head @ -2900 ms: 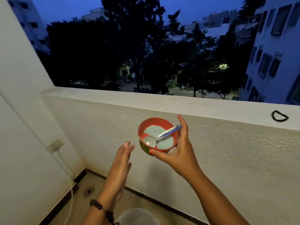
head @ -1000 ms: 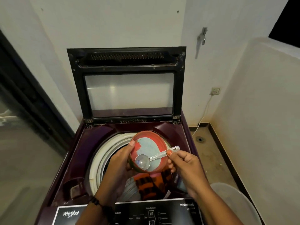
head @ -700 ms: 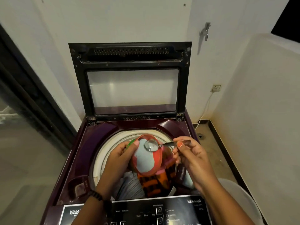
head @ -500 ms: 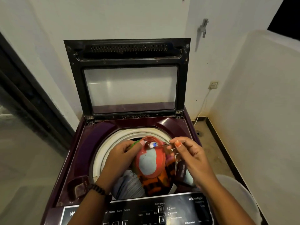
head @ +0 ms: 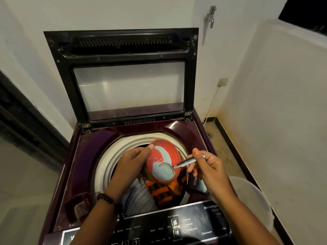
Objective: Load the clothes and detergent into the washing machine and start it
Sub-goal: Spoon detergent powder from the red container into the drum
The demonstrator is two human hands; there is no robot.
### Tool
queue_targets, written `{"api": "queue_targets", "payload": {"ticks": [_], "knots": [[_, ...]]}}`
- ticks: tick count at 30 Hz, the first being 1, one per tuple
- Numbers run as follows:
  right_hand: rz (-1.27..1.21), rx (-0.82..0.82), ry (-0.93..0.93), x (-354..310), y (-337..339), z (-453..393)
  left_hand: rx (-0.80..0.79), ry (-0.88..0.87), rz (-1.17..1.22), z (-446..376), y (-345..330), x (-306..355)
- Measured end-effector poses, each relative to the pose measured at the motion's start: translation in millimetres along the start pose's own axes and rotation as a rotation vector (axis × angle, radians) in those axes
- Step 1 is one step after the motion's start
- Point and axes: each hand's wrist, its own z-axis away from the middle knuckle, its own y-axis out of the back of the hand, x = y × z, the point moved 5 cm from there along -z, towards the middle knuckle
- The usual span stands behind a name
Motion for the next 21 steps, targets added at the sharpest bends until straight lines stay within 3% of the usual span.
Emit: {"api": "queue_targets", "payload": {"ticks": [14,21], "knots": [[-0.167,0.183,-0.105,15.0,32.9,-1.4,-0.137,0.155,0.161,-3.9,-29.1,-13.5],[-0.171,0.331,-0.142,7.4,66.5,6.8,-0.110,0.222,0.214,-3.0,-40.4,-28.5]]}}
